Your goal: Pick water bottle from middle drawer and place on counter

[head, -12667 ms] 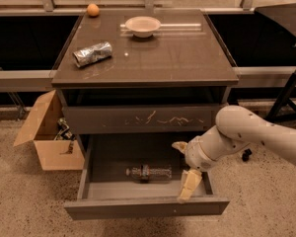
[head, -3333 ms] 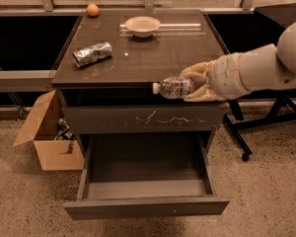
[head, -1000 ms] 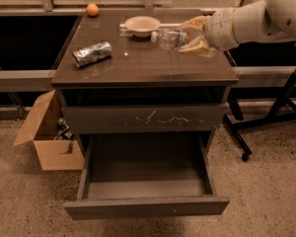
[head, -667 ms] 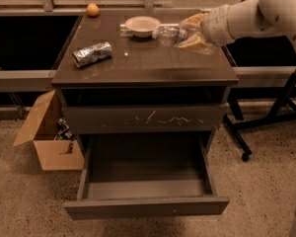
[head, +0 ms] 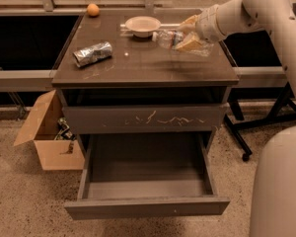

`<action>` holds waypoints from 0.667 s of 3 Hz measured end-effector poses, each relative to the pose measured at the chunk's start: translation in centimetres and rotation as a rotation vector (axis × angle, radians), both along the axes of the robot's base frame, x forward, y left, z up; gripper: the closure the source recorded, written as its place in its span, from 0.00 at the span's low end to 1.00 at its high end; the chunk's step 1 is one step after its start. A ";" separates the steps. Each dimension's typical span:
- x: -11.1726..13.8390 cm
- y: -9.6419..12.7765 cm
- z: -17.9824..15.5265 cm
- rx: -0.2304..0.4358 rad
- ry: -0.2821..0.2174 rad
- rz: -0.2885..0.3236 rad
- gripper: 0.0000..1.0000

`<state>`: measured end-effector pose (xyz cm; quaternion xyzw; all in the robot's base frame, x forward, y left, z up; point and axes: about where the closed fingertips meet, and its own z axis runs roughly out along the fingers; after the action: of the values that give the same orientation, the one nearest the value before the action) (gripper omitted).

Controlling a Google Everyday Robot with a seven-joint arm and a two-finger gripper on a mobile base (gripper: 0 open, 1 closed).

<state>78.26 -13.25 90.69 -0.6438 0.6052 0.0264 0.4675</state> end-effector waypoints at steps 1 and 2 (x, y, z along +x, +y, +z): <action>1.2 0.0 -0.6 -0.015 0.024 -0.020 0.15; 1.9 -0.1 -0.8 -0.021 0.036 -0.036 0.00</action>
Offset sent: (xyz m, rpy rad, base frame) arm 0.0305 -0.0109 -0.0013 -0.0287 0.0423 -0.0654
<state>80.16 -13.39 89.92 -0.6369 0.6254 0.0232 0.4501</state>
